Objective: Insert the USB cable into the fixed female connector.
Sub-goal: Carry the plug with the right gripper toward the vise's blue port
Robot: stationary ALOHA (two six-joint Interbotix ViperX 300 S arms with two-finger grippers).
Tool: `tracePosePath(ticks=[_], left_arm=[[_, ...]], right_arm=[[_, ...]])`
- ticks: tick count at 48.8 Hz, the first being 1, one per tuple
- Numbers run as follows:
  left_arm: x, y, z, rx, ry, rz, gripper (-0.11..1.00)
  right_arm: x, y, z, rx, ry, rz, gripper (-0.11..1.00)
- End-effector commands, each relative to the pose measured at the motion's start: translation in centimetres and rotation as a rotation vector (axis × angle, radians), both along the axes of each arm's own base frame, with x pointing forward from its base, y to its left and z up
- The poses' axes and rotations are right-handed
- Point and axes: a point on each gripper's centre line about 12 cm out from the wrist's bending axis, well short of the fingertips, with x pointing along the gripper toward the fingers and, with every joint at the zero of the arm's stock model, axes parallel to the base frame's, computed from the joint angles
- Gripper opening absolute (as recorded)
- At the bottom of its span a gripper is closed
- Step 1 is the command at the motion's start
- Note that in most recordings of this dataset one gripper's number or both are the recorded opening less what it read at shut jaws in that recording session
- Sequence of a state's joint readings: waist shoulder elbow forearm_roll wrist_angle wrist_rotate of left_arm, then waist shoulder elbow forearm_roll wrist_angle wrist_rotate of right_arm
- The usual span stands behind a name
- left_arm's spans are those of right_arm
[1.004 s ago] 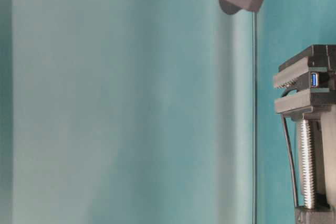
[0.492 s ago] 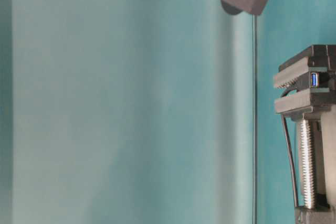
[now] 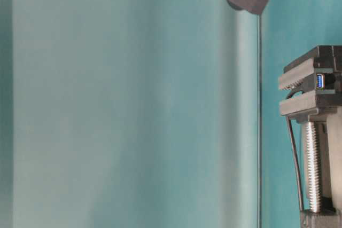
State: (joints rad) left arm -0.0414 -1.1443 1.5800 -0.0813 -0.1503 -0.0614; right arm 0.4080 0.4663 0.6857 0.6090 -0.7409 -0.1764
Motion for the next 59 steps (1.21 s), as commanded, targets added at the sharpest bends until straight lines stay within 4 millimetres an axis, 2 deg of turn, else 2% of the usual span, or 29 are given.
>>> tracePosePath(ticks=[1,25,33,59], left_arm=[[0.2,0.0,0.4,-0.003,-0.011,0.002,0.99],[0.2,0.0,0.4,-0.003,-0.011,0.002,0.99],[0.2,0.0,0.4,-0.003,-0.011,0.002,0.99],[0.3,0.0,0.4,-0.003,-0.009,0.002,0.99]], right_arm=[[0.3,-0.8,0.8,0.003,-0.028,-0.089,0.20],[-0.5,-1.2,2.3,-0.097,-0.076,-0.472,0.20],[-0.3,-1.1,3.0,-0.148,-0.101,-0.586,0.20],[0.9,-1.6,3.4,-0.214,-0.148,-0.936,0.20]])
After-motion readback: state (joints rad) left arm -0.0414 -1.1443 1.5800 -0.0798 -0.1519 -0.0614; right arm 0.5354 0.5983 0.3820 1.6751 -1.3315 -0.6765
